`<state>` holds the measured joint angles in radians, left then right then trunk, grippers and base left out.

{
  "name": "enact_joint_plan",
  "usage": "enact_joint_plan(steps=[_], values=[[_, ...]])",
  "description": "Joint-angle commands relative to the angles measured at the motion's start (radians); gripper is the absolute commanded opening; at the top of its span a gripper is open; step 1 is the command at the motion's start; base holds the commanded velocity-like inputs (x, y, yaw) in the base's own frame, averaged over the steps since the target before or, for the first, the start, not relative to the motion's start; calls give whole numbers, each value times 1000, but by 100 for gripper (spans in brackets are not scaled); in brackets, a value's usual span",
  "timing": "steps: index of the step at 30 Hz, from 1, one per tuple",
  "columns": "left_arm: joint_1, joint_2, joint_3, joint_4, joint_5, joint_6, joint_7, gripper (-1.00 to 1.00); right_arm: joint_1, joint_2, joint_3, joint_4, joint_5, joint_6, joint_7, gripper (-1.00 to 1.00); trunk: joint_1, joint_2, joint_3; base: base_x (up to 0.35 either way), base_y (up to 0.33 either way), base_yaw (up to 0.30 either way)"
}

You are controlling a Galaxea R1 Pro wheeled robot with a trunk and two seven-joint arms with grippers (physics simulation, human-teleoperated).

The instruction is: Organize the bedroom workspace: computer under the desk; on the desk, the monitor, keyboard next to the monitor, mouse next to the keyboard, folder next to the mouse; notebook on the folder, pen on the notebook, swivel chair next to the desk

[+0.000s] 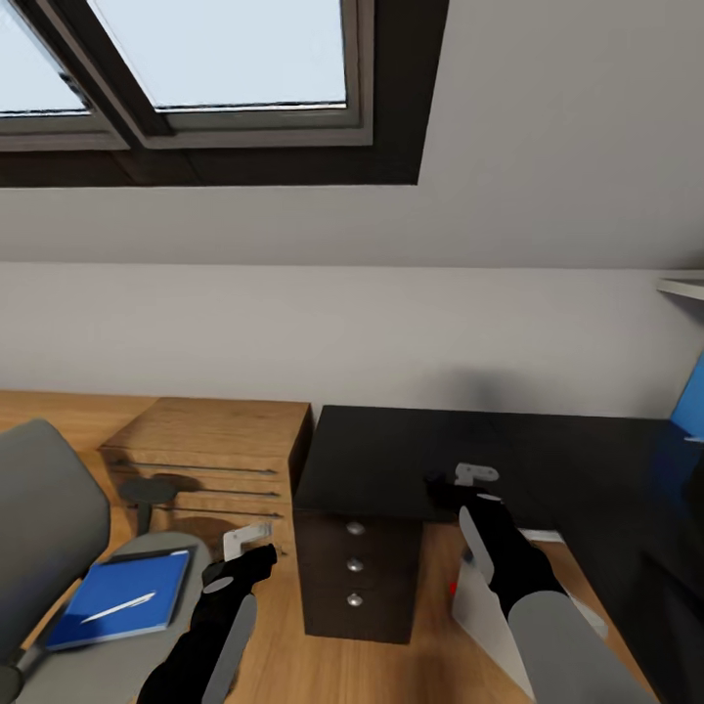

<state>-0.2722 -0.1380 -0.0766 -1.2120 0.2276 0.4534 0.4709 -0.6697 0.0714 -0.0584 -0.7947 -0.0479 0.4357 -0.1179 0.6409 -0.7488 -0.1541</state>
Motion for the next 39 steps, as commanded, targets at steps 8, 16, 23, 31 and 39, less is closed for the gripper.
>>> enact_joint_plan(steps=[8, 16, 23, 31, 39], values=[[-1, 2, -2, -2, 11, 2, 9, 100, -1, 1, -1, 11, 5, -8, -6, 100, 1, -1, -2, 323, 0, 0], [-1, 4, 0, -17, 13, 0, 9, 100, -2, 2, 0, 15, 20, -25, -6, 100, 1, -1, -2, 318, 0, 0], [-1, 5, 0, -51, 13, 0, 9, 100, -2, 2, 0, 17, 42, -26, -6, 100, 1, -1, -2, 117, 0, 0], [-1, 5, 0, -57, 13, 1, 9, 100, -2, 2, 0, 31, 47, -26, -8, 100, 1, -1, -2, 21, 0, 0], [-1, 6, 0, -59, 13, 1, 9, 100, -2, 2, 0, 61, 48, -27, -8, 100, 1, -1, -2, 179, 0, 0]])
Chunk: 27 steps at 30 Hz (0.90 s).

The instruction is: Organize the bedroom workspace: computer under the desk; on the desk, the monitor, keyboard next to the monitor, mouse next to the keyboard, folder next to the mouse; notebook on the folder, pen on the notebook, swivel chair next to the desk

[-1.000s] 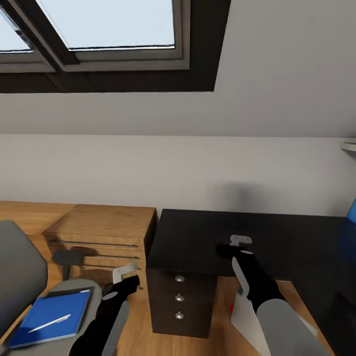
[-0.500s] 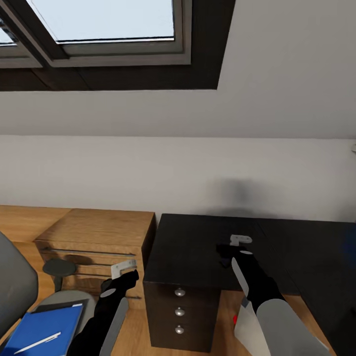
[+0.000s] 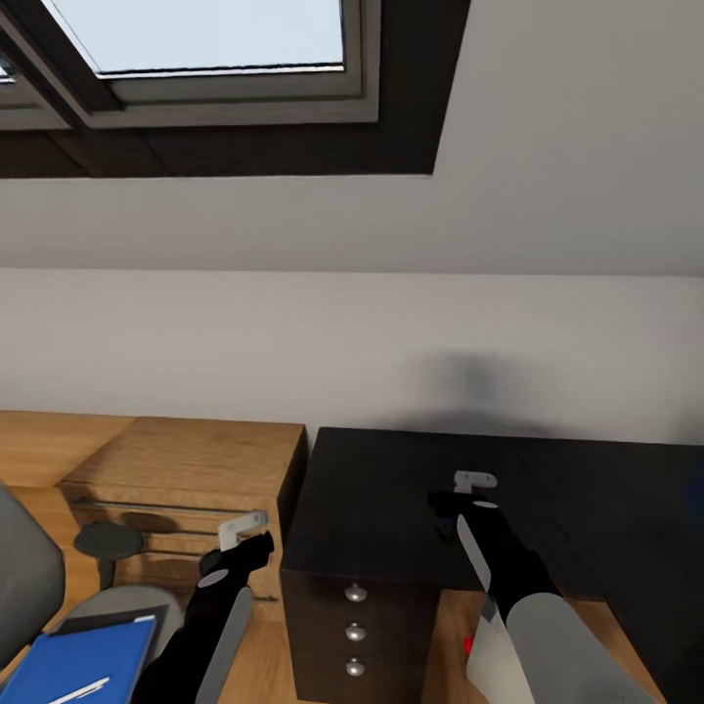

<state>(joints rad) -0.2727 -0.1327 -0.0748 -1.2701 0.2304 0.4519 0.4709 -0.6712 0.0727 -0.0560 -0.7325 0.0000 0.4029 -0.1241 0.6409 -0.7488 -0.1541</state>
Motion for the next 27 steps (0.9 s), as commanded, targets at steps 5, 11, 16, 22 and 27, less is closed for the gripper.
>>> enact_joint_plan(steps=[5, 11, 16, 22, 27], values=[[0, 1, -2, -1, 10, 2, 9, 100, -1, 0, -3, 1, 0, 5, -2, 100, 1, -1, -2, 300, 0, 0], [-1, 1, -2, -2, 10, 2, 9, 100, -1, -1, -4, 2, 0, 5, -2, 100, 1, -1, -2, 211, 0, 0], [0, 1, -2, -2, 10, 2, 9, 100, -1, -2, -5, 4, 1, -7, -3, 100, 1, -1, -2, 116, 0, 0], [0, 1, -2, -2, 10, 2, 9, 100, -2, -2, -5, 17, 1, -37, -12, 100, 1, -1, -2, 121, 0, 0], [-1, 1, -2, -2, 11, 2, 9, 100, -2, -2, -5, 29, 0, -47, -45, 100, 1, -1, -2, 241, 0, 0]])
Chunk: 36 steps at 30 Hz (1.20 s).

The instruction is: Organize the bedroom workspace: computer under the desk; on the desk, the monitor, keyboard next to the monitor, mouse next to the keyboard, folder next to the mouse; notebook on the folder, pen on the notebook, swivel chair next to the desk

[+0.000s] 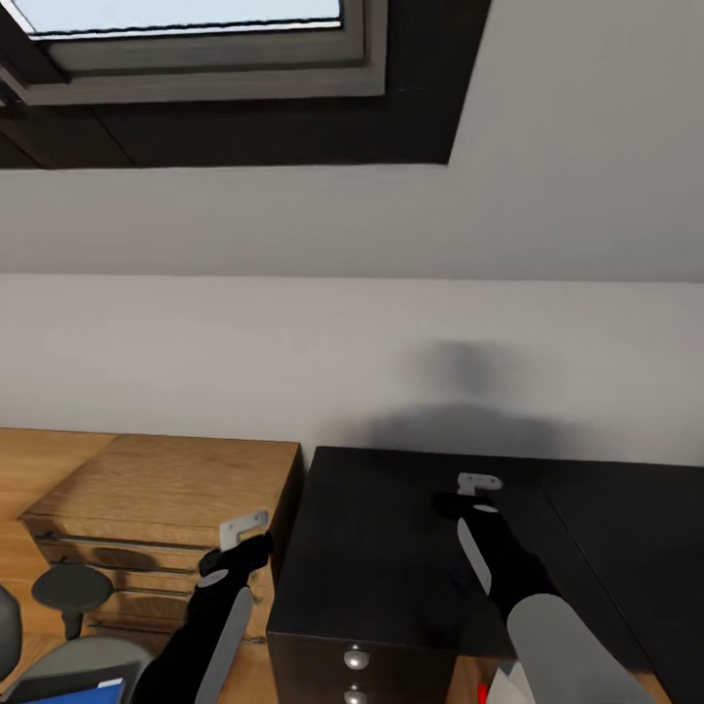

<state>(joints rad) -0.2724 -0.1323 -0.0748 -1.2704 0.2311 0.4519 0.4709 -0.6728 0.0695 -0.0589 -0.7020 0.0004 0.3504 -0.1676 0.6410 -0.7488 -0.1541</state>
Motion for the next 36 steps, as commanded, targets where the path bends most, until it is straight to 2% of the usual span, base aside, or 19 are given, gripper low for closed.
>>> enact_joint_plan(steps=[1, 9, 17, 24, 28, 31, 36], values=[[-1, 0, -2, -1, 11, 2, 9, 100, -1, 1, -2, -1, 0, 3, -7, 100, 1, -1, -2, 193, 0, 0], [-1, 0, -2, -1, 11, 3, 9, 100, -3, 0, -5, 27, -3, -7, -39, 100, 1, -1, -2, 62, 0, 0], [-1, 0, -2, -1, 11, 2, 9, 100, -25, -1, -11, 124, -9, -9, -85, 100, 1, -1, -2, 8, 0, 0], [-1, 0, -2, -8, 11, 3, 8, 100, -42, -1, -15, 173, -13, -8, -120, 100, 1, -1, -2, 1, 0, 0], [-1, 0, -2, -12, 12, 4, 8, 100, -45, -1, -28, 182, -30, -8, -133, 100, 1, -1, -2, 0, 0, 0], [-1, 0, -2, -14, 13, 4, 8, 100, -51, -3, -45, 199, -58, -7, -144, 100, 1, -1, -2, 0, 0, 0], [-1, 0, -2, -18, 13, 4, 8, 100, -79, -7, -54, 243, -86, -7, -155, 100, 1, -1, -2, 0, 0, 0]])
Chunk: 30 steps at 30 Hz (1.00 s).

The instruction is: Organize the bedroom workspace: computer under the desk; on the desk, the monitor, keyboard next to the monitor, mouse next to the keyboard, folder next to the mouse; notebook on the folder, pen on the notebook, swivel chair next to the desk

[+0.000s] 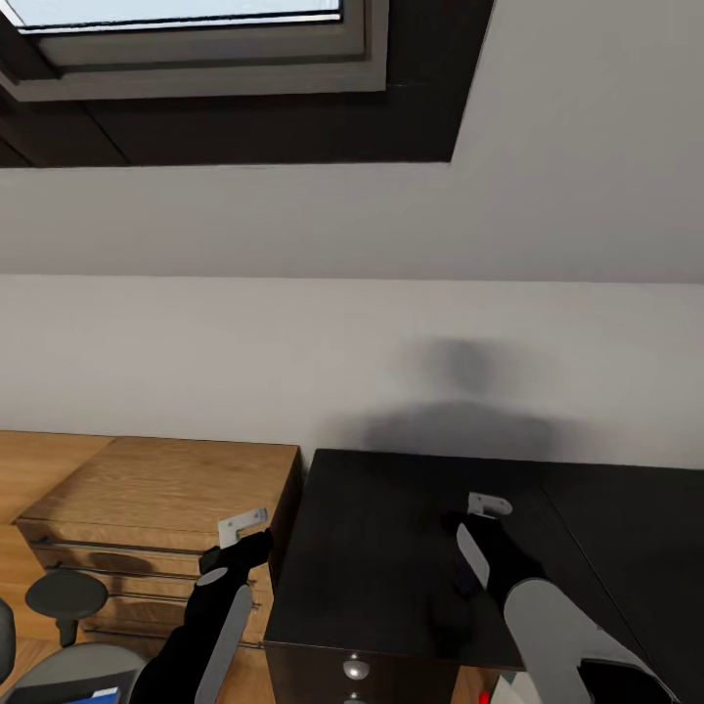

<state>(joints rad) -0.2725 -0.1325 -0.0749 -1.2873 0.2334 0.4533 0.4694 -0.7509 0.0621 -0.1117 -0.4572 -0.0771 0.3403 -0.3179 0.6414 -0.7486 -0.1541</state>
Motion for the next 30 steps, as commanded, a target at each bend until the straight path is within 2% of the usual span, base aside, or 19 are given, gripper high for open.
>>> enact_joint_plan(steps=[1, 4, 9, 14, 16, 23, 30], values=[[-1, 0, -2, -11, 11, 3, 9, 100, -8, 0, -3, 7, -15, 3, -7, 100, 0, -1, -2, 0, 0, 0], [-1, 0, -2, -38, 11, 4, 9, 100, -14, 0, -4, 15, -21, 5, -9, 100, 0, -1, -2, 0, 0, 0], [12, 0, -2, -129, 21, 7, 9, 100, -19, 3, -6, 17, -28, 4, -10, 100, 0, -1, -2, 0, 0, 0], [39, 0, -2, -201, 63, 16, 9, 100, -20, 5, -14, 16, -37, 2, -13, 100, 0, -1, -2, 0, 0, 0], [48, 0, -2, -224, 81, 17, 9, 100, -21, 4, -32, 16, -50, 1, -13, 100, 0, -1, -2, 0, 0, 0], [55, 1, 0, -248, 96, 19, 9, 100, -21, 0, -63, 17, -65, -2, -12, 100, 0, -1, -2, 0, 0, 0], [56, 1, 2, -252, 100, 19, 10, 100, -20, 2, -66, 22, -64, -15, -13, 100, 0, -1, -2, 0, 0, 0]])
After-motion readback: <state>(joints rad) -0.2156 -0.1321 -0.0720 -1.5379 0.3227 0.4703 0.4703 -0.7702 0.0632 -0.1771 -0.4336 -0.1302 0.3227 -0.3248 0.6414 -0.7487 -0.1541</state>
